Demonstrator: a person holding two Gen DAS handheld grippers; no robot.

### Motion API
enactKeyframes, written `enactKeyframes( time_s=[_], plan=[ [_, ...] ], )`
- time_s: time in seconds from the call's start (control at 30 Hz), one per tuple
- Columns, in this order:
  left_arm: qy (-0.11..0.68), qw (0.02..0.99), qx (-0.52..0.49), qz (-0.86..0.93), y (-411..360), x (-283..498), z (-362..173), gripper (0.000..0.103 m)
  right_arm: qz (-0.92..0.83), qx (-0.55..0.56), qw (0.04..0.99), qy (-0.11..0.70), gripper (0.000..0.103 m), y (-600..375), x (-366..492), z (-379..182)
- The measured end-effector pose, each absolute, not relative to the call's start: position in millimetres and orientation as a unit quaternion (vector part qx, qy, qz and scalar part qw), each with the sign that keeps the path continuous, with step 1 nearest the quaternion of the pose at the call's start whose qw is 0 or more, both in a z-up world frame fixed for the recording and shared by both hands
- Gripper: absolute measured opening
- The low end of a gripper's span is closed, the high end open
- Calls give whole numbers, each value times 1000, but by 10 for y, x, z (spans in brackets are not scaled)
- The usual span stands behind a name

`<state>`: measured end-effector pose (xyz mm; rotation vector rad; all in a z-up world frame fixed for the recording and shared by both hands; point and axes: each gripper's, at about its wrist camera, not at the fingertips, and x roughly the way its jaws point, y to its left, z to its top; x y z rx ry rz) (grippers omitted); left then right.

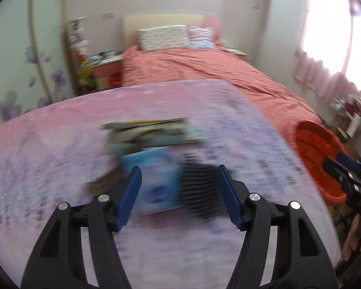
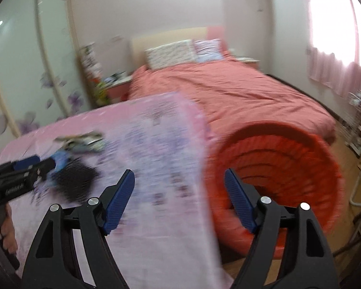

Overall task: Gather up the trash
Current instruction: 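Move both tools back over the clutter on the bed, then grasp the brown plastic slat with the left tool while the right tool grasps the black mesh pad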

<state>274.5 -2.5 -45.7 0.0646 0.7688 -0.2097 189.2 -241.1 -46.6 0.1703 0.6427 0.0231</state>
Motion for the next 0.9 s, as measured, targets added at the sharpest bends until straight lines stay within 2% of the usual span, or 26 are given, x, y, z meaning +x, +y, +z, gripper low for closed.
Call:
enactKeyframes(
  time_s=[0.23, 0.4, 0.43, 0.5, 0.57, 0.63, 0.83, 0.9],
  plan=[
    [388, 921, 12, -36, 790, 2866, -529, 64, 97, 50, 924, 366, 59, -1510, 2260, -622],
    [401, 915, 2, -44, 988, 2938, -635, 64, 93, 27, 911, 402, 56, -1192, 2523, -785],
    [403, 914, 1, -49, 989, 2917, -650, 64, 91, 22, 907, 410, 50, -1157, 2549, -821],
    [407, 911, 3, -64, 971, 2954, -690, 64, 85, 6, 905, 416, 46, -1120, 2548, -854],
    [406, 911, 11, -76, 909, 2998, -715, 65, 93, 2, 905, 415, 34, -1107, 2518, -849],
    [406, 909, 25, -85, 814, 3028, -745, 66, 101, 3, 905, 412, 13, -1111, 2481, -838],
    [420, 903, 35, -90, 701, 3182, -879, 66, 68, 3, 913, 402, 9, -1220, 2426, -814],
    [424, 900, 39, -92, 675, 3229, -924, 62, 33, 7, 919, 393, 9, -1358, 2415, -782]
  ],
)
